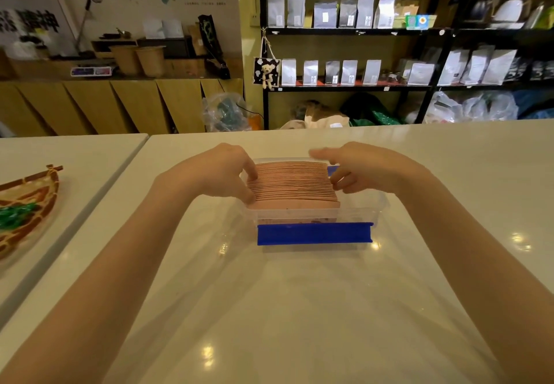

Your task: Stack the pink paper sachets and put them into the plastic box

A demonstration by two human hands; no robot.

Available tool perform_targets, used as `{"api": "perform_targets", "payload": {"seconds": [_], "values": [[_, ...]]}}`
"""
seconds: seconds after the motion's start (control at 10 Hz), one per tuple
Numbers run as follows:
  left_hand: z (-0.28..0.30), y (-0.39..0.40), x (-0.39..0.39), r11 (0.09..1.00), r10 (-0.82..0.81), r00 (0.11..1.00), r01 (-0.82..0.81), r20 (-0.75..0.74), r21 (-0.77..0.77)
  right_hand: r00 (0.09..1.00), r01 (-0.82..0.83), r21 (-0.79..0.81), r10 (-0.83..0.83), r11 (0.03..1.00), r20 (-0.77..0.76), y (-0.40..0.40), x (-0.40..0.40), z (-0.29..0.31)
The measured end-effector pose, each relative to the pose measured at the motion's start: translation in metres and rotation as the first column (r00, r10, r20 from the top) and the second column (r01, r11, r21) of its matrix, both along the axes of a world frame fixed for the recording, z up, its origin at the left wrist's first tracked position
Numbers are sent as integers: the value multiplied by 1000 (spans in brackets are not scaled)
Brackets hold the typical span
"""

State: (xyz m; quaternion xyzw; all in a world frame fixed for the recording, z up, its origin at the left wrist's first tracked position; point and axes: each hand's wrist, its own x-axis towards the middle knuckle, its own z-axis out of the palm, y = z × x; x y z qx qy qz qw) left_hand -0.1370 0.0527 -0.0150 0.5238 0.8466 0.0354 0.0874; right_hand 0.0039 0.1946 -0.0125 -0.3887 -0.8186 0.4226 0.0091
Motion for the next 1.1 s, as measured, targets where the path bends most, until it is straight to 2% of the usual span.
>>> {"api": "perform_targets", "payload": {"seconds": [0.1,0.2,0.4,0.6,0.7,0.8,0.9,1.0,1.1], "values": [[0,0,2,1000,4,1000,-4,-6,0,990,114,-320,-136,940,-46,-2,-2,-1],[-1,0,3,1000,-1,1000,1,-9,0,985,65,-516,-138,854,-103,-5,-1,-4],[-1,-1,3,1000,-6,1000,5,-12,-7,981,11,-587,-123,809,-152,-7,0,-3],[-2,1,6,998,18,999,-22,-46,-66,987,-18,-594,-82,804,-141,-4,-2,-6],[0,-1,6,997,21,999,-24,-41,-74,993,-4,-556,-61,831,-98,-2,-5,-9],[4,-7,6,998,25,999,-23,31,-56,996,69,-322,-85,944,-37,-6,-6,-9],[12,-17,5,998,1,998,-6,70,62,998,46,131,-40,990,-51,-14,3,2],[28,-32,13,960,-81,971,16,227,278,916,7,390,150,921,-371,-24,23,32],[48,-45,21,853,-213,915,3,343,521,600,16,480,376,877,-707,-51,67,70]]}}
